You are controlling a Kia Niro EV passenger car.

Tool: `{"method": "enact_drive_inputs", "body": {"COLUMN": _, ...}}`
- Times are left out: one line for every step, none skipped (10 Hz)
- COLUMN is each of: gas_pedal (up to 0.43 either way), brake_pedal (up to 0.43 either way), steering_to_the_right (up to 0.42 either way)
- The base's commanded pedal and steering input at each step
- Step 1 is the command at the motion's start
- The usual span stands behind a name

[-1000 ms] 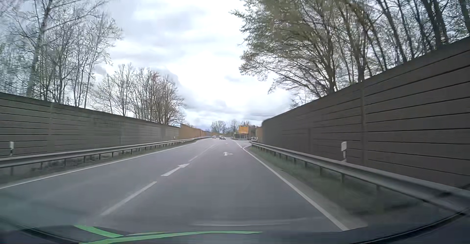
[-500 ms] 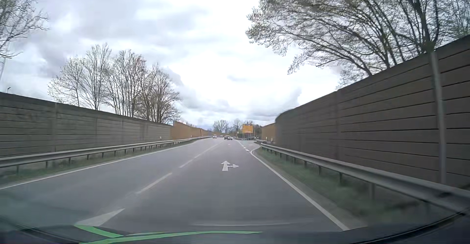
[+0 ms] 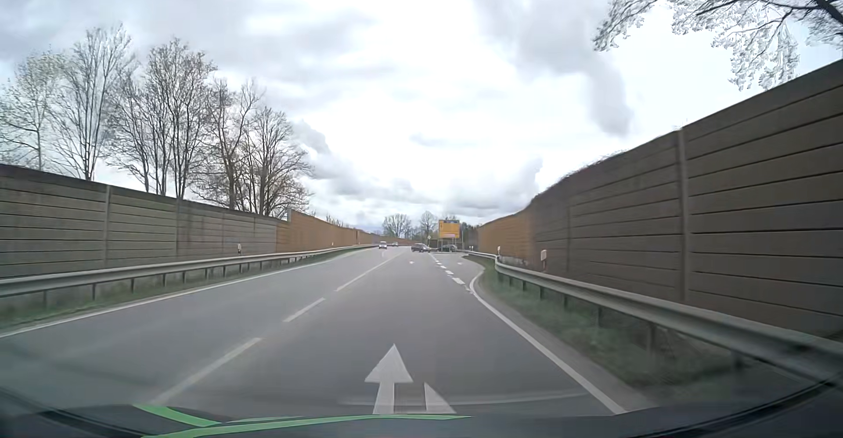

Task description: Follow the waypoints while adhering to traffic rules and regulations

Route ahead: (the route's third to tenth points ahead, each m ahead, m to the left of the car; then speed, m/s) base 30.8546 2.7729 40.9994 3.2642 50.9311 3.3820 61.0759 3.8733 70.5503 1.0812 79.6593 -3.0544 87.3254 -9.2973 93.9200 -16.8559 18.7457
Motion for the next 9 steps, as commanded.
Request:
{"method": "enact_drive_inputs", "body": {"gas_pedal": 0.000, "brake_pedal": 0.140, "steering_to_the_right": 0.004}}
{"method": "enact_drive_inputs", "body": {"gas_pedal": 0.000, "brake_pedal": 0.146, "steering_to_the_right": 0.007}}
{"method": "enact_drive_inputs", "body": {"gas_pedal": 0.000, "brake_pedal": 0.146, "steering_to_the_right": 0.010}}
{"method": "enact_drive_inputs", "body": {"gas_pedal": 0.000, "brake_pedal": 0.152, "steering_to_the_right": 0.012}}
{"method": "enact_drive_inputs", "body": {"gas_pedal": 0.000, "brake_pedal": 0.152, "steering_to_the_right": 0.012}}
{"method": "enact_drive_inputs", "body": {"gas_pedal": 0.000, "brake_pedal": 0.171, "steering_to_the_right": 0.014}}
{"method": "enact_drive_inputs", "body": {"gas_pedal": 0.000, "brake_pedal": 0.189, "steering_to_the_right": 0.015}}
{"method": "enact_drive_inputs", "body": {"gas_pedal": 0.000, "brake_pedal": 0.207, "steering_to_the_right": 0.016}}
{"method": "enact_drive_inputs", "body": {"gas_pedal": 0.000, "brake_pedal": 0.213, "steering_to_the_right": 0.016}}
